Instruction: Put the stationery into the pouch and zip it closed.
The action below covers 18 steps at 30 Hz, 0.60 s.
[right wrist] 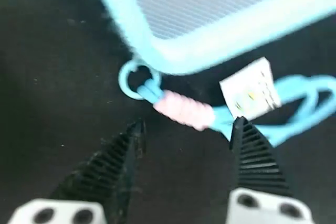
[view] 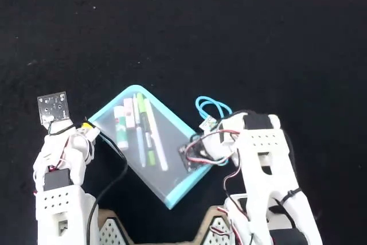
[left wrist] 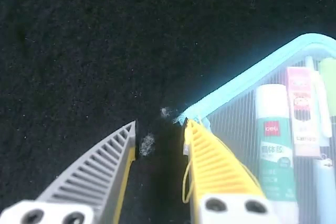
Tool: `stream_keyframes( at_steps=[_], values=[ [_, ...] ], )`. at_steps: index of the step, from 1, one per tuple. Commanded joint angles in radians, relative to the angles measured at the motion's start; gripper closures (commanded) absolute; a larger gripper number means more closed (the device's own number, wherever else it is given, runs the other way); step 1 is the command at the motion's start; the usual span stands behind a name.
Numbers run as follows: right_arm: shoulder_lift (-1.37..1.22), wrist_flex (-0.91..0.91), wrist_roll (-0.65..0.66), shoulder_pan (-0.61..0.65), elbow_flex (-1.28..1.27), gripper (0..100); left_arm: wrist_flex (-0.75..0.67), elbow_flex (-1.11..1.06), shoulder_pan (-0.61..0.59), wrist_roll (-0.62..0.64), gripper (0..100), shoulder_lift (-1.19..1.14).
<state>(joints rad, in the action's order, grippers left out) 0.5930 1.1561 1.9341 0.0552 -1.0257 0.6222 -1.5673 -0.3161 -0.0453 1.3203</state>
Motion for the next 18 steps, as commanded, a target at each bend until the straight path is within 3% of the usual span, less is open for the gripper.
stream_keyframes(
  at_steps=[1,5,18],
  values=[
    [0.005,-0.023,0.150,-0.009,-0.048,79.8,0.003,0.022,-0.002,0.003,84,0.014],
    [0.005,-0.029,0.236,-0.011,-0.070,85.1,0.003,0.022,-0.002,0.003,84,0.014],
    [-0.001,-0.299,0.233,-0.037,-0.209,85.1,0.003,0.022,-0.002,0.002,84,0.014]
  ],
)
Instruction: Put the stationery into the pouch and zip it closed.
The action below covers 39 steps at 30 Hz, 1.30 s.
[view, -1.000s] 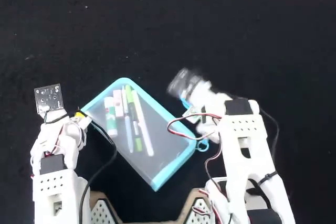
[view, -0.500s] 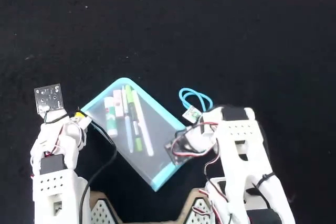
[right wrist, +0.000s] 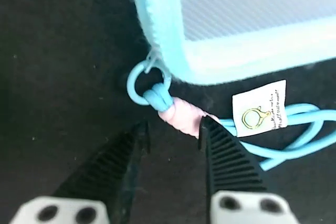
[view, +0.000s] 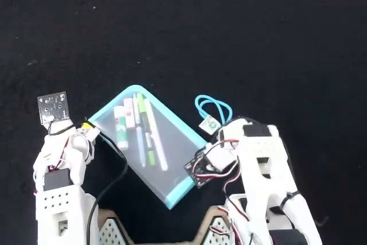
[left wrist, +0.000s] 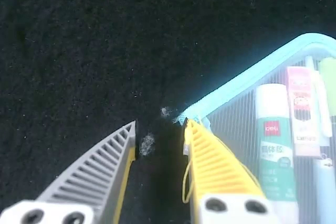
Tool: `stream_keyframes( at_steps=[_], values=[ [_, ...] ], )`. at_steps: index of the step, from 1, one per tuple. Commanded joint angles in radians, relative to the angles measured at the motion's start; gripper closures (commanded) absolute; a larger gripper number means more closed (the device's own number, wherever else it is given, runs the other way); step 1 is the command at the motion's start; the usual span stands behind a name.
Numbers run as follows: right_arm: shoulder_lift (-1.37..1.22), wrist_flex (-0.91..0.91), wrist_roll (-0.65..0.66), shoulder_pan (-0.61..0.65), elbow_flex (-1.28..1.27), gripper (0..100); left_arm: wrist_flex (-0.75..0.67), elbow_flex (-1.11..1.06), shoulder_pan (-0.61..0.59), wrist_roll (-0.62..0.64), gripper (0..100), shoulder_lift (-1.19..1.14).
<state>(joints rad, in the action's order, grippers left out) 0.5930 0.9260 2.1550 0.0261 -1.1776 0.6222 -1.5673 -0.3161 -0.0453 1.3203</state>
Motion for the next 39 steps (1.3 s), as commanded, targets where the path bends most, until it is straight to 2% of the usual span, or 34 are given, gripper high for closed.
stream_keyframes(
  at_steps=[1,5,9,15,19,22,23,28,35,39],
  values=[
    [-0.001,-0.097,0.012,-0.008,-0.076,85.1,0.005,0.022,-0.002,0.002,84,0.014],
    [0.005,-0.199,-0.034,-0.009,-0.111,85.1,0.005,0.022,-0.002,0.002,84,0.014],
    [0.005,-0.201,-0.075,-0.003,-0.102,85.1,0.003,0.022,-0.002,0.002,84,0.014],
    [-0.001,-0.210,-0.189,0.135,-0.150,85.3,0.003,0.022,-0.002,0.002,84,0.014],
    [0.004,-0.210,-0.199,0.160,-0.165,85.6,0.006,0.022,-0.002,0.002,84,0.014],
    [0.005,-0.210,-0.229,0.150,-0.160,94.8,0.006,0.022,-0.002,0.002,84,0.014],
    [0.007,-0.212,-0.265,0.147,-0.154,99.5,0.006,0.022,-0.002,0.002,84,0.014],
    [0.007,-0.199,-0.535,0.138,-0.051,98.6,0.006,0.022,-0.002,0.002,84,0.014],
    [0.007,-0.164,-1.040,0.135,0.007,98.8,0.006,0.022,-0.002,0.002,84,0.014],
    [0.007,0.031,-1.091,0.140,0.116,98.8,0.006,0.022,-0.002,0.002,84,0.014]
  ],
)
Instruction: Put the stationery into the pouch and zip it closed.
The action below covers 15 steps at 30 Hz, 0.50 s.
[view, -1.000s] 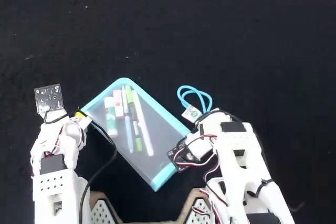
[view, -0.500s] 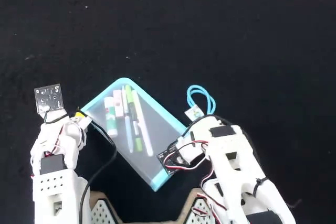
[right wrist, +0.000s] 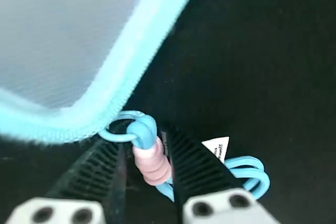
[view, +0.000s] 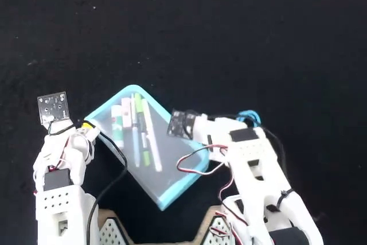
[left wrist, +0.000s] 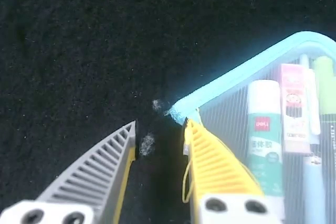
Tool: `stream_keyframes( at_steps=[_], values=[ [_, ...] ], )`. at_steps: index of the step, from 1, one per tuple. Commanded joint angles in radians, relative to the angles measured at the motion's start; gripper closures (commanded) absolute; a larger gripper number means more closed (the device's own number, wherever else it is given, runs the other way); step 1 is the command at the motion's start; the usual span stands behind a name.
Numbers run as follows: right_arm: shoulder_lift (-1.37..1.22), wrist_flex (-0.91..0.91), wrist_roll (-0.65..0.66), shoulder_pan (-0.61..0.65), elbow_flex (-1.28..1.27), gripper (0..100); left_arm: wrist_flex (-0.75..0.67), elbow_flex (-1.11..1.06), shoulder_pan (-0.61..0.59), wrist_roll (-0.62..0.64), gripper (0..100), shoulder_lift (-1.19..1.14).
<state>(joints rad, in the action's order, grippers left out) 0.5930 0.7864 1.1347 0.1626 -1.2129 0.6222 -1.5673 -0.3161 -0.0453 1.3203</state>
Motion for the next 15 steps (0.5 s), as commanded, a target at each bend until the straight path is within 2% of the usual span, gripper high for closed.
stream_keyframes(
  at_steps=[1,4,7,15],
  values=[
    [0.007,0.236,-0.071,0.005,0.205,98.8,0.005,0.022,-0.002,0.002,84,0.014],
    [0.007,0.413,-0.081,0.005,0.394,98.8,0.005,0.022,-0.002,0.002,84,0.014],
    [0.007,0.493,-0.198,0.029,0.538,98.8,0.005,0.022,-0.002,0.002,84,0.014],
    [0.007,0.511,-0.508,0.242,0.746,98.8,0.008,0.021,-0.002,0.002,84,0.014]
  ],
)
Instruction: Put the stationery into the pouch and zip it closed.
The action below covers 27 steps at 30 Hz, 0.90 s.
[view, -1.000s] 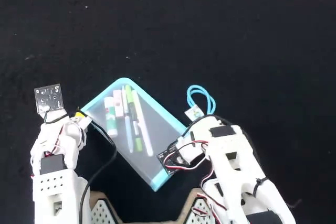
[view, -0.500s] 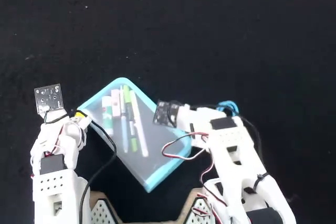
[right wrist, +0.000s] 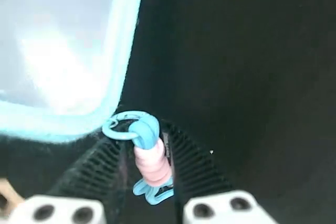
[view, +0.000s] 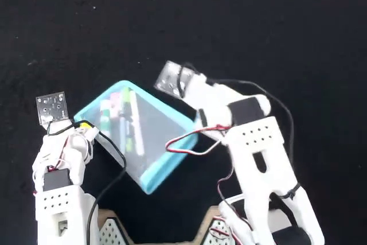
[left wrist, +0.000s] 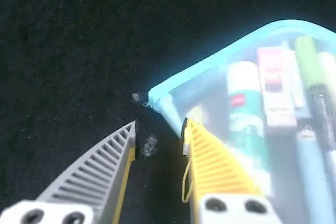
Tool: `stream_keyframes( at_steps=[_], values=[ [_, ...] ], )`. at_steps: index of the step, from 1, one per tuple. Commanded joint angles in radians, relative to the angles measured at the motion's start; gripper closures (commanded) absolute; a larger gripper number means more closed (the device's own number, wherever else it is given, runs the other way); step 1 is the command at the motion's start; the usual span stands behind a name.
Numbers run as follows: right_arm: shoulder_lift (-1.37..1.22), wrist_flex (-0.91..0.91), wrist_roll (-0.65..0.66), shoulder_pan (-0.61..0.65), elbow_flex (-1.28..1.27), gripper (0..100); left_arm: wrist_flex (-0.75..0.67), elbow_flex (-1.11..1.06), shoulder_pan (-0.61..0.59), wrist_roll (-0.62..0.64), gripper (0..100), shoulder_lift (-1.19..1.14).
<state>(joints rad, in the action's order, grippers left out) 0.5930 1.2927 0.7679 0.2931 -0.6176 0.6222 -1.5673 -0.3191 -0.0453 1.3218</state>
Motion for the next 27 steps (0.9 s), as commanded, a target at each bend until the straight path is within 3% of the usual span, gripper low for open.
stream_keyframes(
  at_steps=[1,5,16,21,27],
  values=[
    [0.007,0.005,-0.172,0.135,0.182,98.8,0.008,0.021,0.001,0.002,84,0.012],
    [0.007,-0.006,-0.249,0.207,0.302,98.8,0.008,0.021,0.001,0.002,84,0.012],
    [0.007,-0.276,-0.327,0.324,0.340,98.8,0.006,0.005,0.038,0.002,84,0.012],
    [0.008,-0.284,-0.327,0.436,0.341,98.8,0.002,-0.019,0.130,0.000,84,0.012],
    [0.018,-0.261,-0.327,0.480,0.344,98.8,0.002,-0.019,0.139,0.000,84,0.012]
  ],
)
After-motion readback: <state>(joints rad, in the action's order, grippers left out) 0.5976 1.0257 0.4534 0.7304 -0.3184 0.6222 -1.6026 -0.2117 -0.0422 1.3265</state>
